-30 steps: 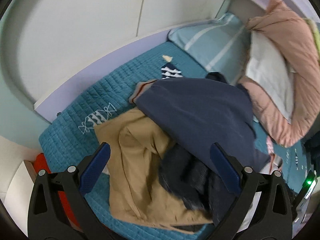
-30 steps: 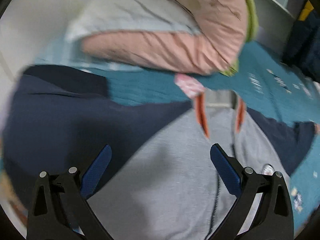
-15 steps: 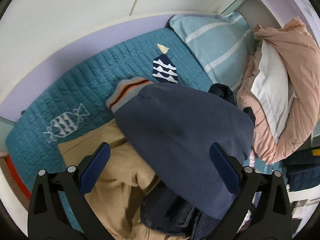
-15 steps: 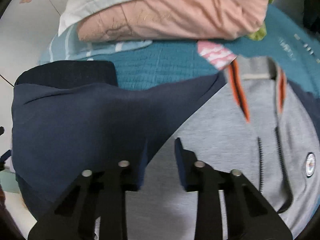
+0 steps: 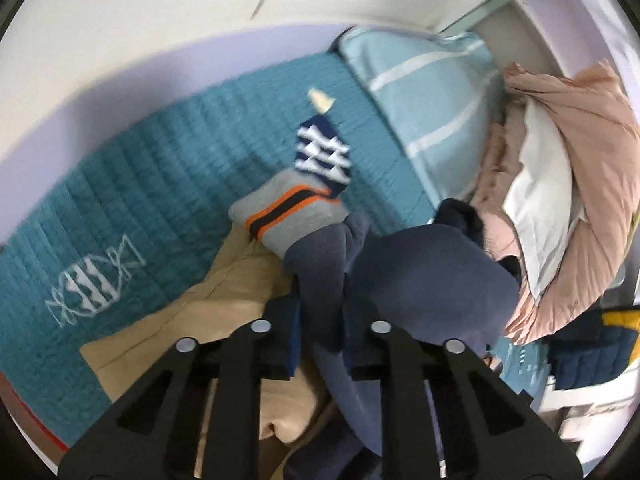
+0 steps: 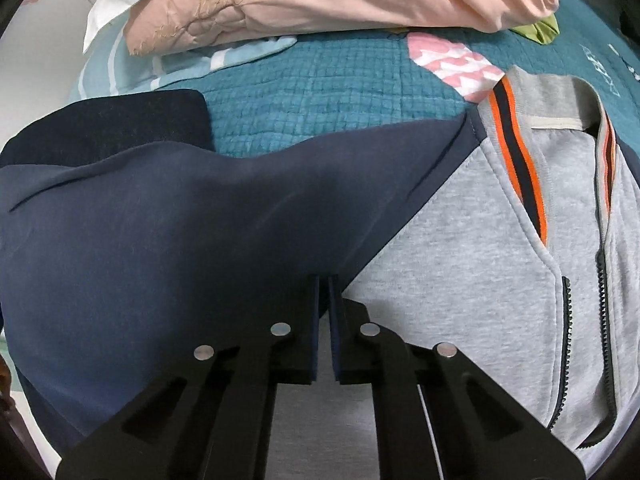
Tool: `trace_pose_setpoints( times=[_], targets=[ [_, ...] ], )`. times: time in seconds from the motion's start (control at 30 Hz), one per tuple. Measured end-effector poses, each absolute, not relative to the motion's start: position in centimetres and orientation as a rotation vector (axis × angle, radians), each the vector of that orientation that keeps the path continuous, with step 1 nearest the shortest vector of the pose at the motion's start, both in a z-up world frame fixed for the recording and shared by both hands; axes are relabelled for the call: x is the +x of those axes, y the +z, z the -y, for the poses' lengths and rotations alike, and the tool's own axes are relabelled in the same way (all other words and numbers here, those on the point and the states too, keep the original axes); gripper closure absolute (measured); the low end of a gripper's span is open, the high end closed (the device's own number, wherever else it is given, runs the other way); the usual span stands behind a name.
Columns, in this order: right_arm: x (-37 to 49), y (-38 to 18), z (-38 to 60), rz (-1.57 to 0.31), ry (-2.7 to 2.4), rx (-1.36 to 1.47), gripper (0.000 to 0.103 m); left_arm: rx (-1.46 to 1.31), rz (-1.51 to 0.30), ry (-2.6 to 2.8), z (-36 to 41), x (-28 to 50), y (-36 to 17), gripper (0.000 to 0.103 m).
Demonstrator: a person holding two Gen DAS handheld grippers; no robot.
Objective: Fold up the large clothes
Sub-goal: 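Lift the sleeve with the left gripper, fold it across the jacket body, release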
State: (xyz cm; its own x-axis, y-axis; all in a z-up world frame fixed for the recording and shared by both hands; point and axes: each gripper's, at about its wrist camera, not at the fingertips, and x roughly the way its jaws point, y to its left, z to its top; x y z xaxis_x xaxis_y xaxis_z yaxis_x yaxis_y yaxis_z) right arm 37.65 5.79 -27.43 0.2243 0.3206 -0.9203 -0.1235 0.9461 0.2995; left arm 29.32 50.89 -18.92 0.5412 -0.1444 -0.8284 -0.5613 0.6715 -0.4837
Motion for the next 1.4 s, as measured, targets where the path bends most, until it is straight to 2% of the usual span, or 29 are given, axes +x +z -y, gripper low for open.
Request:
trace_pose_setpoints(
  times=[0.37, 0.67, 0.87, 1.17, 1.4],
  targets=[
    [38.3, -28.6, -5.0, -1.321, 0.357, 0.185, 0.103, -0.504, -0.836, 0.302, -44.2, 28.5, -8.4, 0.099],
    [38.0, -28.1, -3.9, -1.347, 0.356, 0.259, 0.103, -0.305, -0.707, 0.202, -34.2, 27.8, -0.9, 0.099],
    [35.5, -26.8, -0.6, -1.346, 0.398, 0.339, 0.103, -0.247, -0.680, 0.081, -26.3, 28.7, 1.9, 0.099],
    [31.0, -22.4, 10.3, -1.221, 0.407, 0.440, 0.102, -0.145, -0.723, -0.109, -12.3, 31.7, 1.3, 0.099],
    [24.8, -22.2, 19.9, -1.186, 0.312, 0.404, 0.102, -0.097, -0.814, -0.226, -1.4, 35.2, -3.6, 0.099]
  ],
)
